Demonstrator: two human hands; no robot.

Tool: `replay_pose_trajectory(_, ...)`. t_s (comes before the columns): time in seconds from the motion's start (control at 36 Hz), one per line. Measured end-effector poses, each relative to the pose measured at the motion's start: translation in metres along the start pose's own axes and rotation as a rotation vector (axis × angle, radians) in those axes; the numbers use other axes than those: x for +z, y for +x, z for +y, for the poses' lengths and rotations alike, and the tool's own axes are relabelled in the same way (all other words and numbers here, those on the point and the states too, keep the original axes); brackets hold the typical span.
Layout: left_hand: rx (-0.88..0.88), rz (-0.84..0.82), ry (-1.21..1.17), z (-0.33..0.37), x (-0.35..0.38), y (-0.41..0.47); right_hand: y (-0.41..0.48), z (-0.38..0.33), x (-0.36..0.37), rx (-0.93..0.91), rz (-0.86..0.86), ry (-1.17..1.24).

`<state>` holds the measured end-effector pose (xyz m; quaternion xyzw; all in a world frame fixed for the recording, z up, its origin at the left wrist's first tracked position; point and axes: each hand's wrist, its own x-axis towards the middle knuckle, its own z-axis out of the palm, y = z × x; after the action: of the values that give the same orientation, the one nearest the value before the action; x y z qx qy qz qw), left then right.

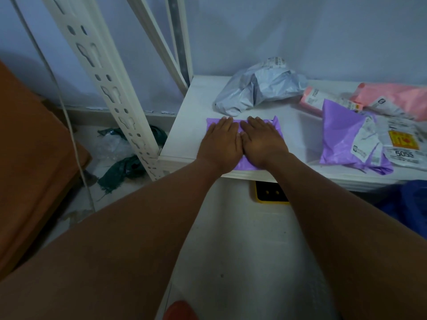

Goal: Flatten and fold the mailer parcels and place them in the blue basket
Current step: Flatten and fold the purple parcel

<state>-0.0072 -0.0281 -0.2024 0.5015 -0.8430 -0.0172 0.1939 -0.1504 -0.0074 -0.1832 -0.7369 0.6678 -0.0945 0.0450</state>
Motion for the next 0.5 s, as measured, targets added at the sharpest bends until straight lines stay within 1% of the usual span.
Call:
replay_pose_trajectory(0.31, -0.032, -0.034, -0.035, 0.0016, -0.005, 0.0003, 0.0005, 0.0009, -0.0011, -0.009, -0.007, -0.014)
replay_pose_trajectory(0.5, -0.033, 0.002, -0.043, 0.0017, -0.002, 0.0006, 0.0035, 0.0033, 0.0002, -0.027, -0.032, -0.034)
